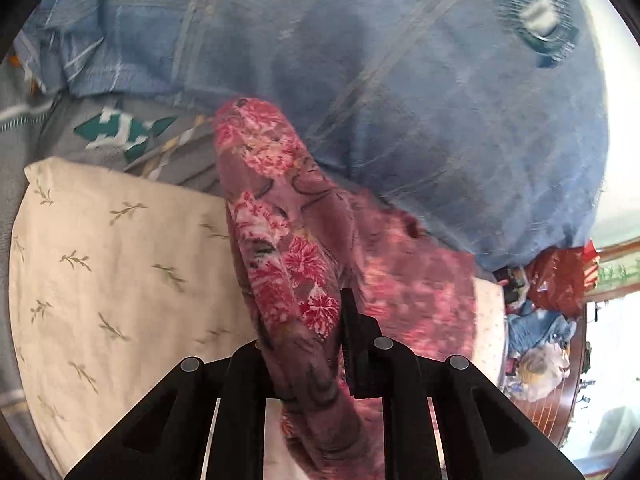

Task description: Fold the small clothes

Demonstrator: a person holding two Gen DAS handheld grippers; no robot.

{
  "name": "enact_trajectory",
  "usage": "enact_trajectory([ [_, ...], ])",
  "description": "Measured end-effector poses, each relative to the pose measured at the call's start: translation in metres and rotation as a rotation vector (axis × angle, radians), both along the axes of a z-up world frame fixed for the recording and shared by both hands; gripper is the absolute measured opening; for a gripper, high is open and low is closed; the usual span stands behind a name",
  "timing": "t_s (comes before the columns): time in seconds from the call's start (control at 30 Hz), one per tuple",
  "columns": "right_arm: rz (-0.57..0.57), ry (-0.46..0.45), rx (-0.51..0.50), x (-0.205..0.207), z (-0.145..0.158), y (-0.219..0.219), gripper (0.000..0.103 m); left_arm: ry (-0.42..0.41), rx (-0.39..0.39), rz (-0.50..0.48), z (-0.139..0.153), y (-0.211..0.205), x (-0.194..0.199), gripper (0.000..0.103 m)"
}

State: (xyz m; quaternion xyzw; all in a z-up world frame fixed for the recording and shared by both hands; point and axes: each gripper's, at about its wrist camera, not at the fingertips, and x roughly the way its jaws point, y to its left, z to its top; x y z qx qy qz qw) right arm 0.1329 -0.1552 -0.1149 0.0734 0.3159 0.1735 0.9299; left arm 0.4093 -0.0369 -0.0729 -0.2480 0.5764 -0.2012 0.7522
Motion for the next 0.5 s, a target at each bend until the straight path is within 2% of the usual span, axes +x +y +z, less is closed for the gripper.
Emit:
enact_trajectory([
  [0.23, -0.060, -0.024, 0.152, -0.032, 0.022, -0.062, 0.005, -0.087, 0.026, -0.068, 0.053, -0.058, -0.037, 0.014],
  [0.33, -0.095, -0.036, 0.211, -0.047, 0.027, -0.094, 0.005, -0.139, 0.071, -0.112, 0.069, -0.095, -0.049, 0.014],
  [0.5, -0.220, -0.069, 0.361, -0.071, 0.014, -0.154, 0.005, -0.148, 0.125, -0.163, 0.072, -0.171, -0.056, 0.014],
])
